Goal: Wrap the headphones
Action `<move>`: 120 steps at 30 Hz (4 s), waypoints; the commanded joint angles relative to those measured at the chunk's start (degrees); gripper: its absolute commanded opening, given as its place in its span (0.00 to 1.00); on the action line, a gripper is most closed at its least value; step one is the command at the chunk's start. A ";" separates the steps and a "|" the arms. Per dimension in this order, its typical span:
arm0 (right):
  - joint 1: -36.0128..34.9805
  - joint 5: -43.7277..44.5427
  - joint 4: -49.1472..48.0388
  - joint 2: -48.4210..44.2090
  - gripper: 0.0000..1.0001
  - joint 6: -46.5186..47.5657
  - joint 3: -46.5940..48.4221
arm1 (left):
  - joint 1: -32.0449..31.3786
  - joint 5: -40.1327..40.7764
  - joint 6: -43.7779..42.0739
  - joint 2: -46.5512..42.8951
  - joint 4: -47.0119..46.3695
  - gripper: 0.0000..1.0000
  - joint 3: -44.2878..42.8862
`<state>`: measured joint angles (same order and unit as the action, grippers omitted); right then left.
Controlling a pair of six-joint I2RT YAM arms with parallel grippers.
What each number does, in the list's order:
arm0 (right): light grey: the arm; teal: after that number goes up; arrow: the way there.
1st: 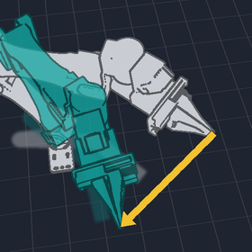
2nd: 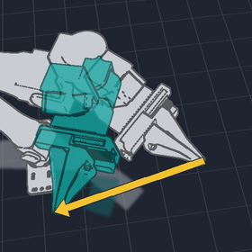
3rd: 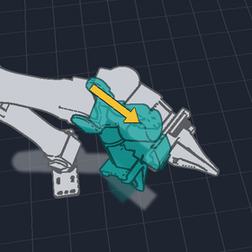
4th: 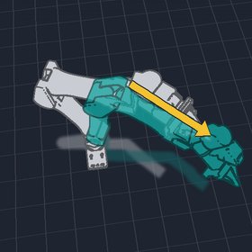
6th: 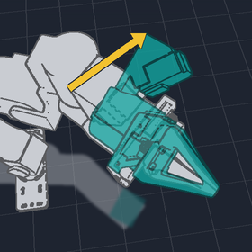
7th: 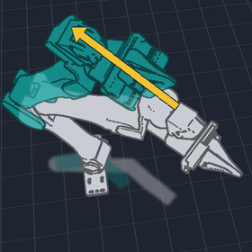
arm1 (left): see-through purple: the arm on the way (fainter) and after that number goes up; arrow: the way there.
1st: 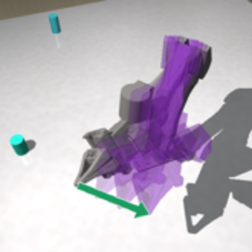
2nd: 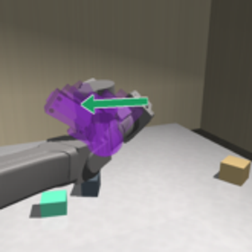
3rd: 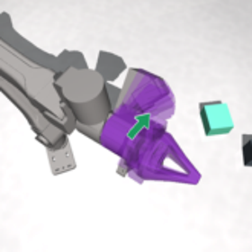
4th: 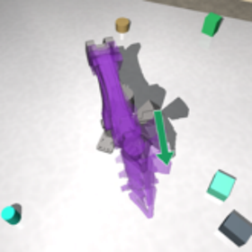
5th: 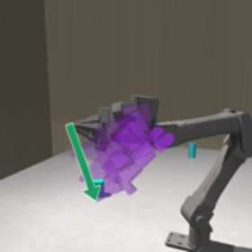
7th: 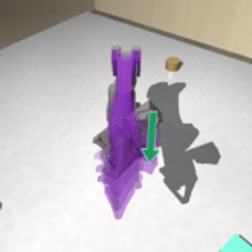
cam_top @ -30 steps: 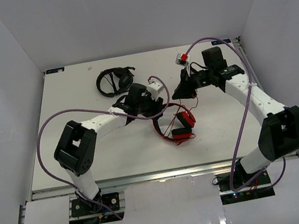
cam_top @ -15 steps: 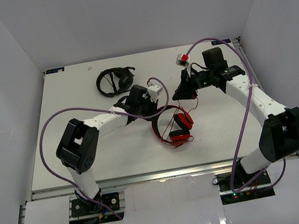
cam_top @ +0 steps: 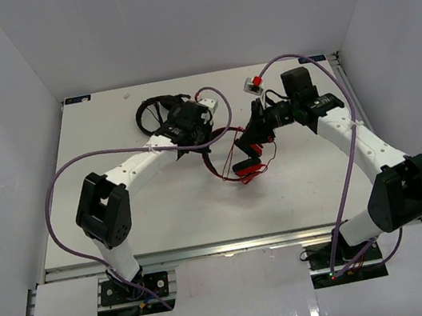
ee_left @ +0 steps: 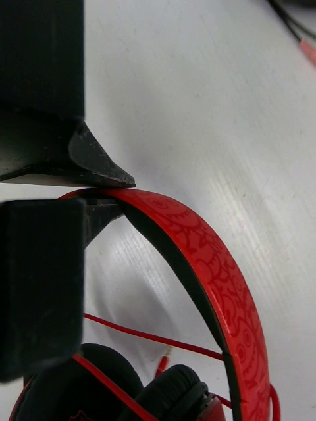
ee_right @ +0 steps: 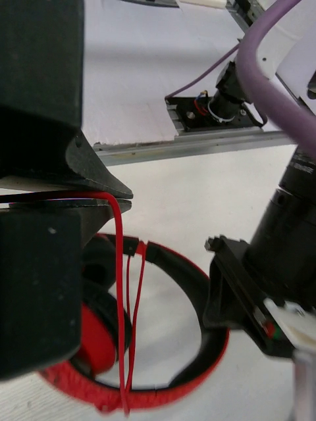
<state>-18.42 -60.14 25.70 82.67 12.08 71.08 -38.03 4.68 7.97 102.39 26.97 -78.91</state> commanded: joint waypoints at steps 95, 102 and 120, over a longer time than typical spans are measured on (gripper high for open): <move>6.82 25.55 -22.04 -2.02 0.09 6.32 -10.60 | 16.82 -58.60 20.43 -29.04 3.17 0.00 2.04; 6.82 26.56 -22.19 0.47 0.09 7.87 -9.12 | 15.97 -56.45 16.12 -30.84 7.12 0.00 4.29; 1.82 31.20 -16.78 -1.86 0.08 24.53 -2.56 | 11.99 -38.82 -2.26 -17.62 18.26 0.00 6.37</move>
<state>-13.81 -38.08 10.08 82.98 24.58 63.56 -22.88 -33.40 13.47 80.44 38.45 -71.24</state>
